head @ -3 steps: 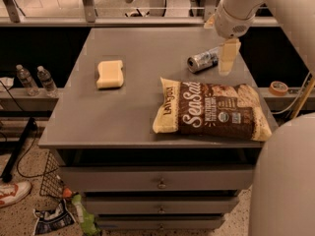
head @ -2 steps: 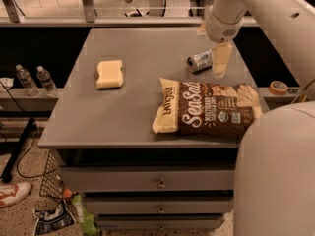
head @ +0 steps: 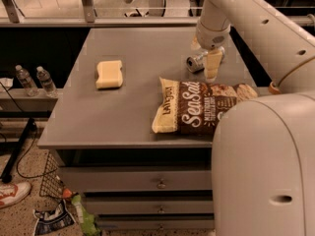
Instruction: Move redbull can near sponge
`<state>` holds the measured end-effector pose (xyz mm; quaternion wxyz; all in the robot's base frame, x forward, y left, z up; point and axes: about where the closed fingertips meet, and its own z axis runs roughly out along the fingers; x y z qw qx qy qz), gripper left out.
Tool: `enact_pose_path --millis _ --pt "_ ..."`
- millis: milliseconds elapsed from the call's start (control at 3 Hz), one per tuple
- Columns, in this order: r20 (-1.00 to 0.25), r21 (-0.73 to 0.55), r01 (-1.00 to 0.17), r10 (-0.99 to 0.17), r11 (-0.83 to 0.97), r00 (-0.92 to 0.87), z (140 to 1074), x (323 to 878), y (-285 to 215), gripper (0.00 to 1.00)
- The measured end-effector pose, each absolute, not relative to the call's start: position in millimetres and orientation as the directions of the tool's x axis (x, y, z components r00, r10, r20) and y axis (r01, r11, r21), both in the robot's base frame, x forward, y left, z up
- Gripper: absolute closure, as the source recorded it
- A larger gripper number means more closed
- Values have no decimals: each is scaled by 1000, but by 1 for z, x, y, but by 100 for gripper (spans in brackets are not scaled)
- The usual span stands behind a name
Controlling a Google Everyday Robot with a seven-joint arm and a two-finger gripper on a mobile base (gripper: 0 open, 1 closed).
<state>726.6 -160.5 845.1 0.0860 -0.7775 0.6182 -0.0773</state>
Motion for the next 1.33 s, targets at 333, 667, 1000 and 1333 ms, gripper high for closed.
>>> enact_pose_path --millis 333,667,1000,1333 --pt "16 -202 -952 -972 -231 232 835 731 -155 41" --pt "15 -202 -951 -971 -236 238 838 732 -152 65" --pt "-5 -258 -927 -959 -273 284 866 728 -134 88" --pt "-52 -357 -872 -925 -336 377 923 704 -99 100"
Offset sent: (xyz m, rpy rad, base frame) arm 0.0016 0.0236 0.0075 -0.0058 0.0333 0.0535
